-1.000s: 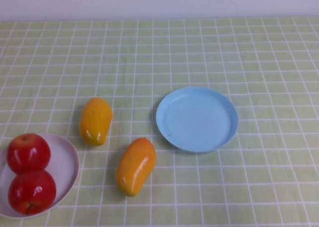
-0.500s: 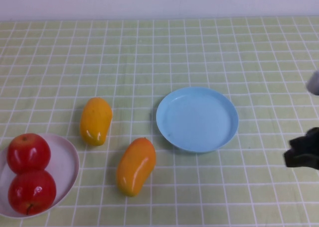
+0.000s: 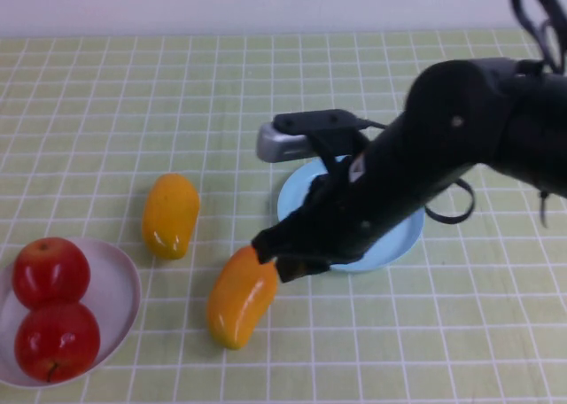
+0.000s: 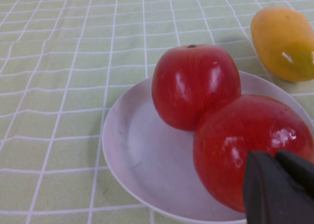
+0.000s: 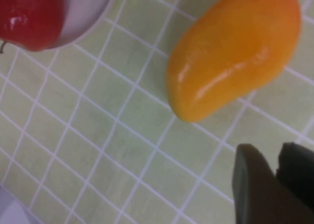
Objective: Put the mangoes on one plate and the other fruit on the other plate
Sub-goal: Put another type of fruit in the right plate
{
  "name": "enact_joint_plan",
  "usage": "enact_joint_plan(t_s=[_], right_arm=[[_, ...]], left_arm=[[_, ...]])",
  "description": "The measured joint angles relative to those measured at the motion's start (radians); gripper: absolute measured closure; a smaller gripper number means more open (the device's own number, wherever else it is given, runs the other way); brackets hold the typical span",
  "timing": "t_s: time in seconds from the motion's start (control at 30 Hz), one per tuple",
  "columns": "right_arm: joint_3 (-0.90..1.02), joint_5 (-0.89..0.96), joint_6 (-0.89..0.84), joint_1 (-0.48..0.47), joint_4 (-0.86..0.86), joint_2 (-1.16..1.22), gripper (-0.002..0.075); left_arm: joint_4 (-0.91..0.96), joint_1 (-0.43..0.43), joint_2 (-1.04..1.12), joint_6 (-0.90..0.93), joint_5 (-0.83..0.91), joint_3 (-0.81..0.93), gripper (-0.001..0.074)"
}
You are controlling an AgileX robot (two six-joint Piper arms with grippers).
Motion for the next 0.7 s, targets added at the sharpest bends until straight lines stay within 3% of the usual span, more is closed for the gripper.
enact_joint_plan(t_s=[0.13,0.3,0.43,0.7], right_arm=[[-0.095,-0.002,0.063,0.052,0.000,0.107,0.0461],[-0.190,0.025,0.152,0.072,0.000,0.213,0.0123],[-0.258,0.033,0.258,0.073,-0.003,0.284,0.0050],[-0.366,0.104,0.415,0.075,-0.106,0.396,0.0036]], left_arm=[[0.000,0.000,0.000,0.000,0.000,0.000,0.0731],[0.000,0.000,0.000,0.000,0.000,0.000,0.0731],[0.000,0.000,0.000,0.000,0.000,0.000,0.0731],[0.000,0.000,0.000,0.000,0.000,0.000,0.0731]])
